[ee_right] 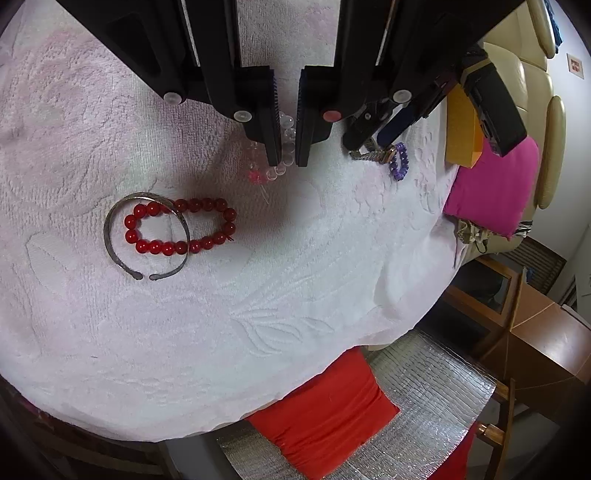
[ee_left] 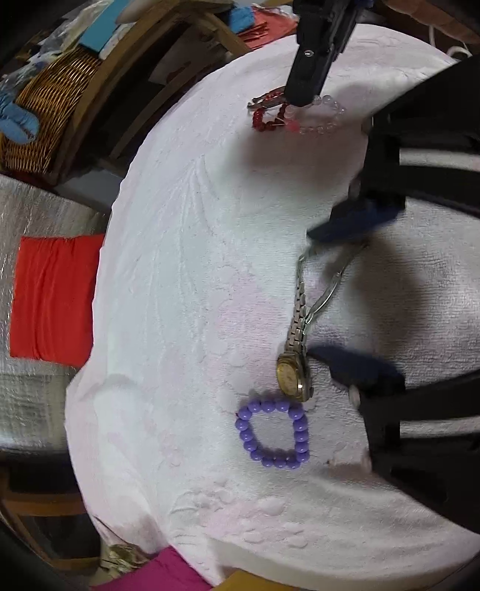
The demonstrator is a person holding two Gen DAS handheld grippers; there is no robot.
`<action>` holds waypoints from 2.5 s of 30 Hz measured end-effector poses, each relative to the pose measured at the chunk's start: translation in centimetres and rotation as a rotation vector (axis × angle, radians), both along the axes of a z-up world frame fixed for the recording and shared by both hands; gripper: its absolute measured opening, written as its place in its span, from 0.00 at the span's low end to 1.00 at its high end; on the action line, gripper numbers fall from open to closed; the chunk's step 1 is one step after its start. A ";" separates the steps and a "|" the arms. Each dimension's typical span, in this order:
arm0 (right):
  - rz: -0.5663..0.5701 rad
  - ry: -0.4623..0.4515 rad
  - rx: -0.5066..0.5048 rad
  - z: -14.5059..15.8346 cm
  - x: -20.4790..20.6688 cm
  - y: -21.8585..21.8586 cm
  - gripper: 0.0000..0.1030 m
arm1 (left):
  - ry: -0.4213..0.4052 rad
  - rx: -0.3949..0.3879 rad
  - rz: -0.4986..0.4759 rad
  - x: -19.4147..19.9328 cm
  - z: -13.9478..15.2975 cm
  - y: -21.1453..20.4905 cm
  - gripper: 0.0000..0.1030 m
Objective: Organize jewelry
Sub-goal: 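Grasp the gold watch by its band with the left tool and lift, then carry the watch and pink bracelet over the orange box and open both tools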
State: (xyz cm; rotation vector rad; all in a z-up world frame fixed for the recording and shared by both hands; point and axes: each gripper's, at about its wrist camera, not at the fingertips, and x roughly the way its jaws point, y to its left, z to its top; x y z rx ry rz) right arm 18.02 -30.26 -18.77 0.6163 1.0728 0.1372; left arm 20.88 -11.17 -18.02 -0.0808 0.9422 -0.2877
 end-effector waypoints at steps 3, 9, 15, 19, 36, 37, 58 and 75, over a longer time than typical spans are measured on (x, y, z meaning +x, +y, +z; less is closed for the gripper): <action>0.001 -0.005 0.001 0.1 0.0 0.2 0.09 | -0.002 -0.021 -0.022 -0.1 0.1 0.4 0.24; 0.013 -0.032 0.006 0.7 -0.3 0.9 0.09 | 0.025 -0.064 -0.041 -1.1 0.7 2.7 0.10; 0.029 -0.056 0.030 1.3 -0.5 2.5 0.09 | 0.009 -0.064 -0.065 -3.2 1.3 4.4 0.04; 0.052 -0.065 0.037 1.4 -0.5 4.2 0.09 | -0.011 -0.055 -0.062 -4.3 1.7 5.8 0.04; 0.055 -0.064 0.027 1.2 0.0 4.9 0.09 | -0.035 0.003 -0.038 -3.4 1.3 6.5 0.66; 0.054 -0.067 0.026 1.2 0.0 4.8 0.09 | -0.036 0.011 -0.052 -3.0 1.1 5.9 0.66; 0.101 -0.151 0.053 3.0 -0.6 7.0 0.09 | -0.063 -0.128 -0.076 -4.8 3.3 7.7 0.05; 0.247 -0.298 0.163 6.8 -1.8 18.0 0.09 | -0.356 -0.234 0.184 -12.1 13.1 20.0 0.05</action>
